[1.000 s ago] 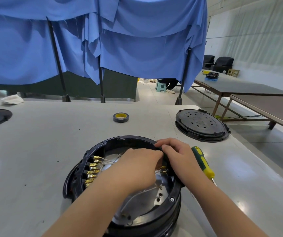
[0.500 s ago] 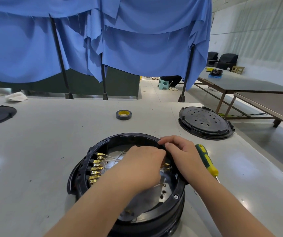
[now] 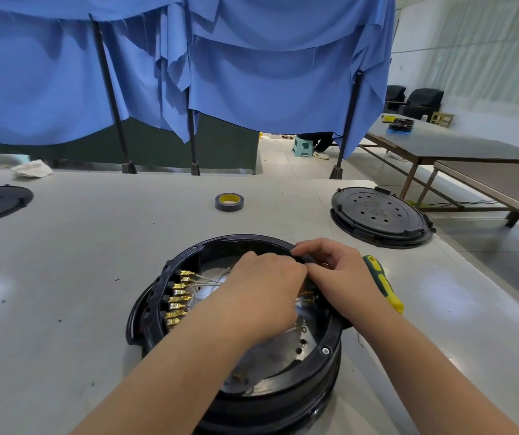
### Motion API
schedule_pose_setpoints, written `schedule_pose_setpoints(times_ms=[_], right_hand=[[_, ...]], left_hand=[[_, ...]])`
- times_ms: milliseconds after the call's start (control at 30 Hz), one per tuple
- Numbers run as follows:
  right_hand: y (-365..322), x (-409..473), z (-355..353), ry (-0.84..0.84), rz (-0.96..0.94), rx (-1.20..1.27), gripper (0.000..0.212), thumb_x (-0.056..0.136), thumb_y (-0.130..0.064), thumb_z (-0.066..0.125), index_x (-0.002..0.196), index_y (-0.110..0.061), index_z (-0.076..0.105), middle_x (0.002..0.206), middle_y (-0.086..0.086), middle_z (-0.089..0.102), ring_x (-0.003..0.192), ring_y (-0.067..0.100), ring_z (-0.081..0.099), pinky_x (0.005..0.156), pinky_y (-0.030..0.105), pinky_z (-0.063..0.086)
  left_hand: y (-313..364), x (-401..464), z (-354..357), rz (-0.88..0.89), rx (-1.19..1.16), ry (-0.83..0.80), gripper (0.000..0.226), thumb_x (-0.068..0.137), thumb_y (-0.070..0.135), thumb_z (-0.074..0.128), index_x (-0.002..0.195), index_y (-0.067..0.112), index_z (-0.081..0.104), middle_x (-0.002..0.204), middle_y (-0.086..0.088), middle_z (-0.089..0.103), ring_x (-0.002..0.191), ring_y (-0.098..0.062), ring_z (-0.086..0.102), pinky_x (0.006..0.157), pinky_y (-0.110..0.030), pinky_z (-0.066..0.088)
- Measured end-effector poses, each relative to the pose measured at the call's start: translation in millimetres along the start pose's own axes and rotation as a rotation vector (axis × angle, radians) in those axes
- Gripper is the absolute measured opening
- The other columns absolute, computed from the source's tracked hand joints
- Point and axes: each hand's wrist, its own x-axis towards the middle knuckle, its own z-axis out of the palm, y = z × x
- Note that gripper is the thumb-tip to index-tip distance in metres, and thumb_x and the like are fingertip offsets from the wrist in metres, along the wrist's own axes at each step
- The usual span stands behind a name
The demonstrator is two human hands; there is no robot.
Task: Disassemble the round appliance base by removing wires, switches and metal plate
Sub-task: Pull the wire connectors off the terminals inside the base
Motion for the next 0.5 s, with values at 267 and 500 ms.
schedule_pose_setpoints(times_ms=[267,500], right_hand=[[0.3,0.6,-1.6,-0.029,-0.021,-0.017,0.042,0.081,0.014,0.054,0.081,-0.024,0.071,0.103,-0.005,0.067,0.094,0.006,0.066,0.075,0.018,0.055],[1.4,1.6,0.1,-0.026,-0.022,0.01,0.04,0.08,0.016,0.051,0.082,-0.018,0.072,0.107,0.001,0.066,0.098,0.013,0.066,0.079,0.025,0.056]], left_hand=[[2.1,2.4,-0.2,-0.018,0.02,-0.028,0.015,0.094,0.027,0.055,0.108,0.023,0.05,0.113,0.001,0.058,0.107,-0.021,0.053,0.081,-0.032,0.031],[2.9,2.6,-2.5,-0.016,0.047,-0.014,0.015,0.092,0.021,0.054,0.106,0.022,0.051,0.11,-0.001,0.059,0.104,-0.022,0.055,0.079,-0.032,0.033]])
